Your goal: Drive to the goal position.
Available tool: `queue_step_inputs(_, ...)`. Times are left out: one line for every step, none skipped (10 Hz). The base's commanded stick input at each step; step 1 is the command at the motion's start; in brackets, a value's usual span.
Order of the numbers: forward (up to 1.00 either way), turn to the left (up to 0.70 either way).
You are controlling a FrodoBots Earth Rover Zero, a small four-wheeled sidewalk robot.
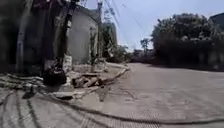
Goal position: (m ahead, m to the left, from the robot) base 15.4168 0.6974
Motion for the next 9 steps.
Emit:
queue_step_inputs(1.00,-0.40)
queue_step_inputs(1.00,-0.40)
queue_step_inputs(1.00,-0.40)
queue_step_inputs(1.00,-0.40)
queue_step_inputs(1.00,-0.40)
queue_step_inputs(1.00,-0.40)
queue_step_inputs(1.00,-0.40)
queue_step_inputs(1.00,-0.40)
queue_step_inputs(1.00,-0.40)
